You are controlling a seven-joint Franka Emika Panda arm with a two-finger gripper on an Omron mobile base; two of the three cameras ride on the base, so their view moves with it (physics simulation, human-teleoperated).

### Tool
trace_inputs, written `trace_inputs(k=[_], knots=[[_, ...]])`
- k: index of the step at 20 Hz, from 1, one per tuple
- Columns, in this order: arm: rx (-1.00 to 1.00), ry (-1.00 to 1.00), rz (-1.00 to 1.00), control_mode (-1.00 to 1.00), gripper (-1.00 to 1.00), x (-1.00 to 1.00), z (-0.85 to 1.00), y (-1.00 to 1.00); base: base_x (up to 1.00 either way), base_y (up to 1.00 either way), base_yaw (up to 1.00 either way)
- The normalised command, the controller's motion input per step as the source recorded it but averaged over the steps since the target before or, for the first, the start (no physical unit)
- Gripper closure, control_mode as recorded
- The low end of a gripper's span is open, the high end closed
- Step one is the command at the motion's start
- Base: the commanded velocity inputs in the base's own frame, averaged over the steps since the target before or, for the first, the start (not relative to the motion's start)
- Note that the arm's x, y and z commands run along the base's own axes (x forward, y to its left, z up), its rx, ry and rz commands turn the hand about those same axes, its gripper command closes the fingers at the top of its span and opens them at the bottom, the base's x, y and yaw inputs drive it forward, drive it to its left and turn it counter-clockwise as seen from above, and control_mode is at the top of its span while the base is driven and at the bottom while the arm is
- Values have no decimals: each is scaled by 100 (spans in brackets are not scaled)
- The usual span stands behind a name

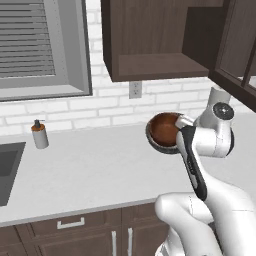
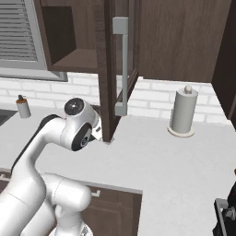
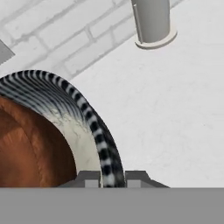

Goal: Pick up the bowls on the counter and stack them on top of one another in the open cabinet. Place the smaller bowl on top of the larger bowl.

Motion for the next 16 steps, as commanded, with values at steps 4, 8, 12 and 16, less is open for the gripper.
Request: trace_inputs(k=[4, 8, 12, 16], knots=[[0, -2, -4, -100, 100, -52, 100, 0, 0, 0, 0], [0, 0, -5, -100, 100, -47, 100, 0, 0, 0, 0], [0, -5, -5, -100, 100, -29, 100, 13, 0, 0, 0], [3, -9, -7, -100, 100, -13, 100, 33, 0, 0, 0]])
